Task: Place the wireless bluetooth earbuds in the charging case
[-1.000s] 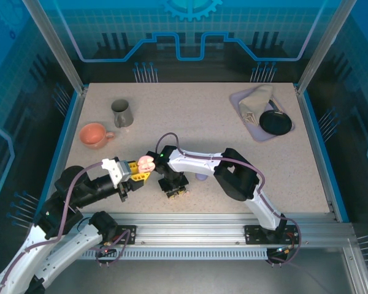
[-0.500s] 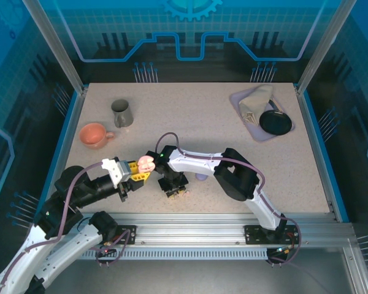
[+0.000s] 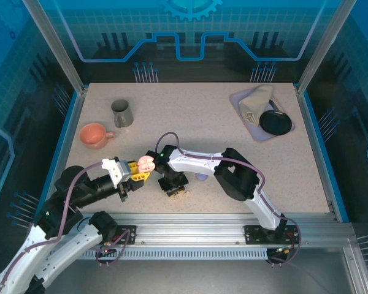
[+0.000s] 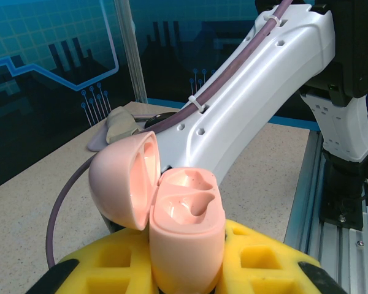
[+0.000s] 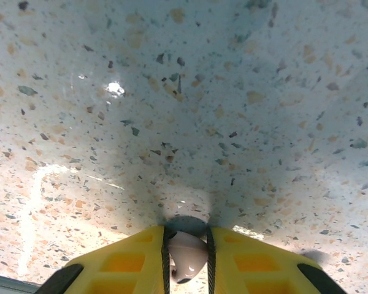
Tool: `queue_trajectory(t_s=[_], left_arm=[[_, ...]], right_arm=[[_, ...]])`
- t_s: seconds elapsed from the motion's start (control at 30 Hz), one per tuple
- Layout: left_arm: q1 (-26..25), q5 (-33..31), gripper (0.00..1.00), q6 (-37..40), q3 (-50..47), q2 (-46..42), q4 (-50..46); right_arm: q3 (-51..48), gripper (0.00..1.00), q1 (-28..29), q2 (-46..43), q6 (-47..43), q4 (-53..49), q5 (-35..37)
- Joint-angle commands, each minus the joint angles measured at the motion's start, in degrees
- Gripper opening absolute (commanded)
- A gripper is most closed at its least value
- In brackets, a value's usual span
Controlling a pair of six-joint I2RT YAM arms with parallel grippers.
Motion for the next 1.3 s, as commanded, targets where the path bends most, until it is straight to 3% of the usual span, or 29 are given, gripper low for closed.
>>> queue_trajectory(t_s=[0.0,0.57,0.83,1.1,1.27], left_arm=[[0.4,0.72,0.0,-0.75,-0.16,-0.75,0.77],[0.39,1.71,0.0,-4.21,-1.88,1.35,3.77],[0.31,2.11,0.0,-10.83,-5.98,4.91,11.23],[0.28,5.95,0.0,-14.36,-8.51,11.46,16.19],[0.26,9.15,0.0,-13.67,-9.76,14.23,19.3]], right_arm=[[-0.18,0.22,-0.76,-0.79,0.12,2.59,0.68],[-17.54,0.22,-2.48,-19.27,-3.76,17.5,4.76],[-29.41,0.23,-5.37,-39.18,-7.47,24.08,7.43],[-35.84,0.22,-10.23,-62.53,-16.59,28.28,2.41],[-33.96,0.22,-10.31,-69.22,-25.01,28.73,-2.48]])
